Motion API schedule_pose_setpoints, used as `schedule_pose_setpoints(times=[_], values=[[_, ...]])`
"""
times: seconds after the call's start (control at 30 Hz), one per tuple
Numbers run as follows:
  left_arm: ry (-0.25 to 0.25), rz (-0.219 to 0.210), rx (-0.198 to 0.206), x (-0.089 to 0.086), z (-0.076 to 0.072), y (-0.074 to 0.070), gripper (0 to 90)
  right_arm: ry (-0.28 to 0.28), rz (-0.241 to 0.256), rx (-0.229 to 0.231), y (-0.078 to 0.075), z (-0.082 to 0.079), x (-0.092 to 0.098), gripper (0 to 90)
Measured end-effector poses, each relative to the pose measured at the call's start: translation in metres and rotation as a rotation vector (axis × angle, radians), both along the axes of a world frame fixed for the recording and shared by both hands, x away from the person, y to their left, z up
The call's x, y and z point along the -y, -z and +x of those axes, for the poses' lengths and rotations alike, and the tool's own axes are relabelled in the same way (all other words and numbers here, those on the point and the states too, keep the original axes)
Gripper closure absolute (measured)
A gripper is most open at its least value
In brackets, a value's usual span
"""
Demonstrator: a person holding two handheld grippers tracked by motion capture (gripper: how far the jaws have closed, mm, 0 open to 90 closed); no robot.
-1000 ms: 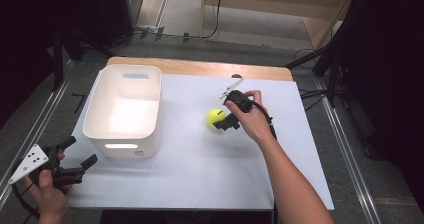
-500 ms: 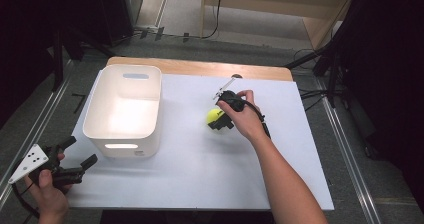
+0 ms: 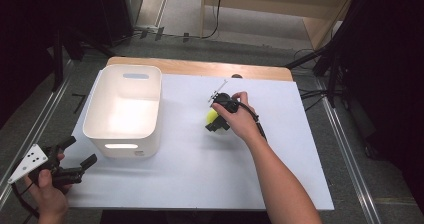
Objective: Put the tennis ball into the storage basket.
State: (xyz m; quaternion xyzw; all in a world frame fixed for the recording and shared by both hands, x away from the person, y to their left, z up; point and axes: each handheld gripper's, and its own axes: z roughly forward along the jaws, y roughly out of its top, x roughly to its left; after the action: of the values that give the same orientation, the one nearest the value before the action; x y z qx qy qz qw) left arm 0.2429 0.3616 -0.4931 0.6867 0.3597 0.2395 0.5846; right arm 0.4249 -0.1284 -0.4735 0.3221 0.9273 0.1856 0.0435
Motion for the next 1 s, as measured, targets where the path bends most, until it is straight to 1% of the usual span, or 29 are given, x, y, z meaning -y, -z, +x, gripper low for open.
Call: schedule_pose_setpoints(times=[0.13, 0.17, 0.2, 0.27, 0.37, 0.43, 0.47, 0.5, 0.6, 0.63, 0.67, 0.7, 0.8, 1.0], values=[[0.001, 0.004, 0.001, 0.0, 0.0, 0.0, 0.0, -0.009, -0.002, -0.004, 0.002, 0.001, -0.002, 0.0], [0.001, 0.004, 0.001, 0.0, 0.0, 0.0, 0.0, -0.01, -0.004, -0.006, 0.003, 0.001, -0.003, 1.3], [0.0, 0.003, 0.0, 0.0, 0.0, 0.0, 0.0, 0.021, -0.017, 0.013, 0.004, 0.001, -0.004, 21.5], [0.0, 0.003, 0.0, 0.0, 0.0, 0.0, 0.0, 0.017, -0.015, 0.019, 0.004, 0.002, -0.004, 22.7], [0.001, 0.003, 0.001, 0.0, 0.0, 0.0, 0.0, 0.024, -0.012, 0.013, 0.004, 0.002, -0.005, 22.7], [0.001, 0.004, 0.001, 0.0, 0.001, 0.0, 0.0, 0.022, -0.012, 0.013, 0.004, 0.002, -0.005, 22.8], [0.001, 0.004, 0.001, 0.0, 0.001, 0.0, 0.0, 0.01, -0.012, 0.014, 0.004, 0.003, -0.004, 23.0], [0.0, 0.004, 0.001, 0.0, 0.001, 0.0, 0.0, 0.018, -0.012, 0.014, 0.004, 0.002, -0.004, 23.2], [-0.001, 0.004, 0.001, 0.0, 0.001, 0.0, 0.0, 0.013, -0.014, 0.013, 0.003, 0.002, -0.003, 23.3], [-0.001, 0.004, 0.001, 0.0, 0.001, 0.0, 0.0, 0.013, -0.017, 0.012, 0.003, 0.001, -0.003, 23.4], [-0.001, 0.004, 0.001, 0.0, 0.001, 0.0, 0.0, 0.003, -0.011, 0.021, 0.002, 0.002, -0.001, 23.5], [-0.001, 0.004, 0.001, 0.0, 0.001, 0.0, 0.0, 0.007, -0.01, 0.024, 0.0, 0.002, 0.0, 23.5], [-0.001, 0.004, 0.001, 0.0, 0.001, 0.0, 0.0, 0.01, -0.01, 0.026, -0.002, 0.002, 0.002, 23.5], [0.0, 0.004, 0.0, 0.0, 0.001, 0.0, 0.0, -0.004, -0.008, 0.029, -0.01, 0.001, 0.005, 23.6]])
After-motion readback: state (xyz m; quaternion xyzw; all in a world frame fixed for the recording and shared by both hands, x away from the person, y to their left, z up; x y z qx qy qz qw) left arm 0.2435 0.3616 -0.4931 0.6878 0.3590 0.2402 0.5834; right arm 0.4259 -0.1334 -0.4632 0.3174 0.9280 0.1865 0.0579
